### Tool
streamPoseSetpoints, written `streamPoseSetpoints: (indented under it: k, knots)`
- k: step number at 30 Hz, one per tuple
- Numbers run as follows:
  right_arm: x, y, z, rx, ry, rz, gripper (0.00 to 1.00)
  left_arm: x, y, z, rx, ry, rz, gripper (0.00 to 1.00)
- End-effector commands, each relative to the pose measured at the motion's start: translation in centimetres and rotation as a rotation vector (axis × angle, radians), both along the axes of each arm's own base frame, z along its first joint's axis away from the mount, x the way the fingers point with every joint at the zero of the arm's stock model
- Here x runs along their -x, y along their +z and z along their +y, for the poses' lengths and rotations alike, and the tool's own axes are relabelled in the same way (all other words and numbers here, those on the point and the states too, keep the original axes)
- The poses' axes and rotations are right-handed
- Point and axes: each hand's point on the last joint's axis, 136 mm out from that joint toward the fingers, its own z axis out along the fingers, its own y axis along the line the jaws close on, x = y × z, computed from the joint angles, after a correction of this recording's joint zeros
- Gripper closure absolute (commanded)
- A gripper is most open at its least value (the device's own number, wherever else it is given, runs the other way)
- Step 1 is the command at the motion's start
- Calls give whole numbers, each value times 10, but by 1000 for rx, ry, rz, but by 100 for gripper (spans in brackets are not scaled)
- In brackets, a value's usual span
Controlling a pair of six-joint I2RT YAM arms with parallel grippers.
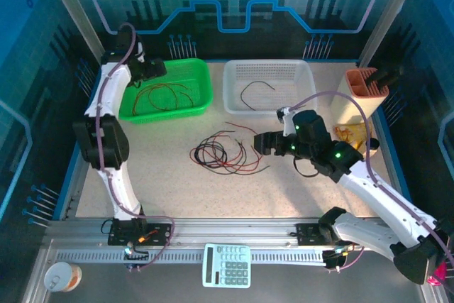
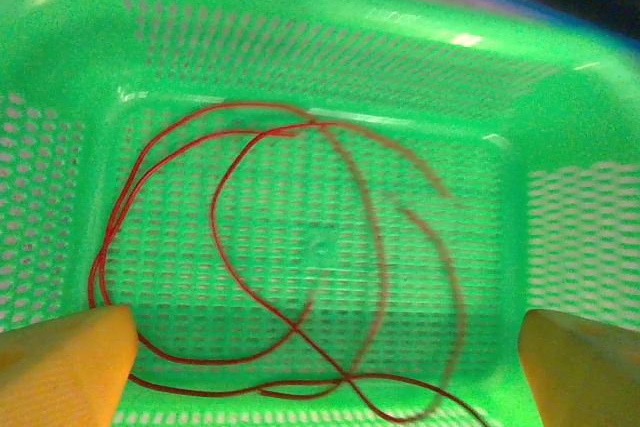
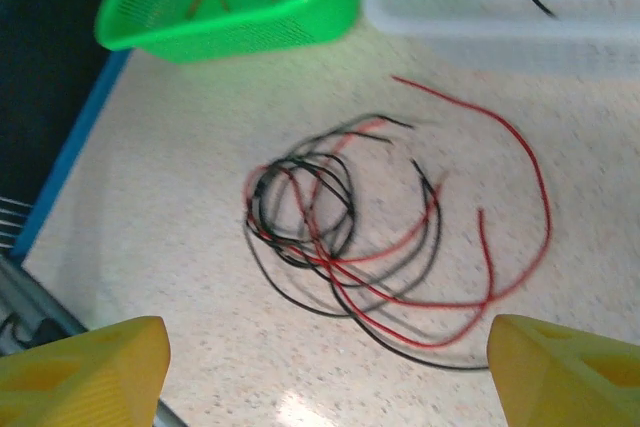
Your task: Untangle the cables
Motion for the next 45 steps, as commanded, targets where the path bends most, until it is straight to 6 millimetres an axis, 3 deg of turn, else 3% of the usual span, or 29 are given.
streamPoseSetpoints:
  k: [1,5,10,16,24,29,34,40,45]
  knots:
    - [4,-42,-15,56,-103,100,17,18,46,-32,125,-39,-120,1]
    - [9,-82,-27,74,-212,200,18,53,70,-68,212,-50,-188,1]
    - [16,-119,-30,33,-323,307,18,113,69,-132,299,-104,-190,1]
    - [17,-142,-31,29,-453,399,22,174,72,-191,449,-147,-197,1]
    - [22,-159,-20,-15,-649,502,41,225,117,-255,709,-262,-234,1]
    - [23,-166,-24,10,-760,526,48,240,143,-269,805,-175,-184,1]
    - [15,-167,-21,25,-800,532,50,252,164,-275,773,-61,-144,1]
    - [9,-177,-10,69,-807,570,54,255,180,-286,813,23,-72,1]
    - [13,-192,-11,99,-827,605,55,254,197,-279,816,85,-89,1]
